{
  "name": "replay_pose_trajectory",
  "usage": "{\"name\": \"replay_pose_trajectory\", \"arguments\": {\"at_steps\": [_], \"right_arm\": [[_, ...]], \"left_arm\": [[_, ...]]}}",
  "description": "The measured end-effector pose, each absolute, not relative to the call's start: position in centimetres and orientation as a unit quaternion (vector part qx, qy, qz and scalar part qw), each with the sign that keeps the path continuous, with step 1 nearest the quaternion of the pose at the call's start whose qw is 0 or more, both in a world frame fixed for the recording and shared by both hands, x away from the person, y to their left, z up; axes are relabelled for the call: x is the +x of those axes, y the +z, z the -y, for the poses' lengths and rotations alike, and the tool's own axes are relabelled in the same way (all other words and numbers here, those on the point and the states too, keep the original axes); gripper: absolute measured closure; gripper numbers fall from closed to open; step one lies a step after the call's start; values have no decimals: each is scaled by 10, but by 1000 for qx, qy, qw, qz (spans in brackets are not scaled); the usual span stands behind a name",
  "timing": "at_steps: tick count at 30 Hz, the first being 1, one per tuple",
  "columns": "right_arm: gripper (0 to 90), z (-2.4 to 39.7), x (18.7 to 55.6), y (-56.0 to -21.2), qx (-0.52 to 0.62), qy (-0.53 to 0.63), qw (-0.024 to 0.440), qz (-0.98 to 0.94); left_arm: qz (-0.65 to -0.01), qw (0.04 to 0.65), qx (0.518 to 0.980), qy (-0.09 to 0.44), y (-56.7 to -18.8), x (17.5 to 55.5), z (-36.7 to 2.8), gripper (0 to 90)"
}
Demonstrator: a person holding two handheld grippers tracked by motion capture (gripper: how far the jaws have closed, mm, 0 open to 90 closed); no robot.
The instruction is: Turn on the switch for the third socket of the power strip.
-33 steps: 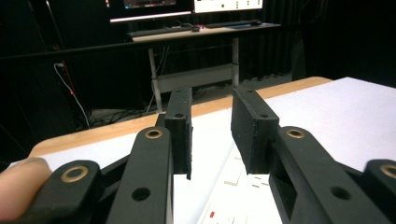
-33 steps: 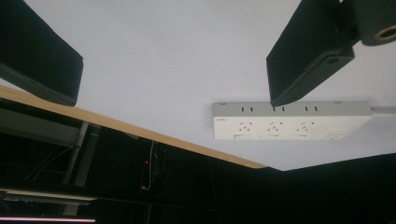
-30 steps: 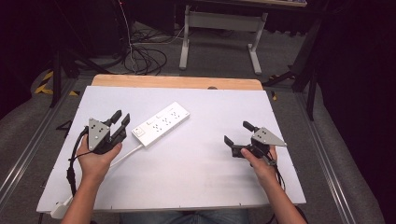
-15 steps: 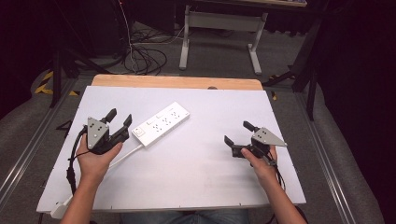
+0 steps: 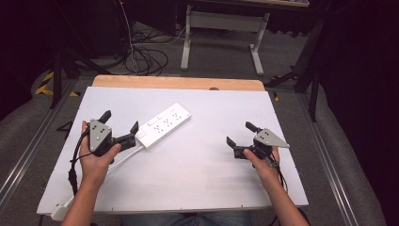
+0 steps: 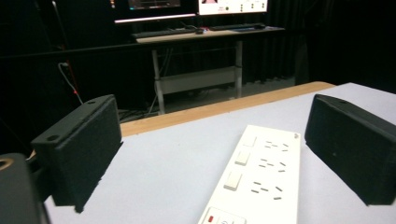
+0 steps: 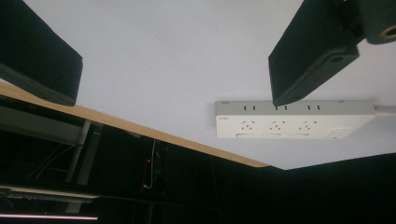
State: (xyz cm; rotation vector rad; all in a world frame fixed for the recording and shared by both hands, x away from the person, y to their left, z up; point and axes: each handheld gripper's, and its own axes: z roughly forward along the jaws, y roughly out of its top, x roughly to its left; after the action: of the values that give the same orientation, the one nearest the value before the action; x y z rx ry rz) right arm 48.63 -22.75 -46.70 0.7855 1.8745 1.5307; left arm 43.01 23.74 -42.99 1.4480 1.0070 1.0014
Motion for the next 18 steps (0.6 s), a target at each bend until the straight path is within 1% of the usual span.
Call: {"name": "replay_pose_trajectory", "arguments": {"at_steps": [3,5,18], "right_arm": [[25,228,486,-467,295,575,296,-703],[21,229,487,-467,297,579,294,-700],[21,230,487,-466,299,579,299,-697]], "left_arm": [[-423,523,605,426,-431,430,-240,15],[-425,527,604,420,-431,429,-243,1],[-431,530,597,420,-432,430,-246,5]]}}
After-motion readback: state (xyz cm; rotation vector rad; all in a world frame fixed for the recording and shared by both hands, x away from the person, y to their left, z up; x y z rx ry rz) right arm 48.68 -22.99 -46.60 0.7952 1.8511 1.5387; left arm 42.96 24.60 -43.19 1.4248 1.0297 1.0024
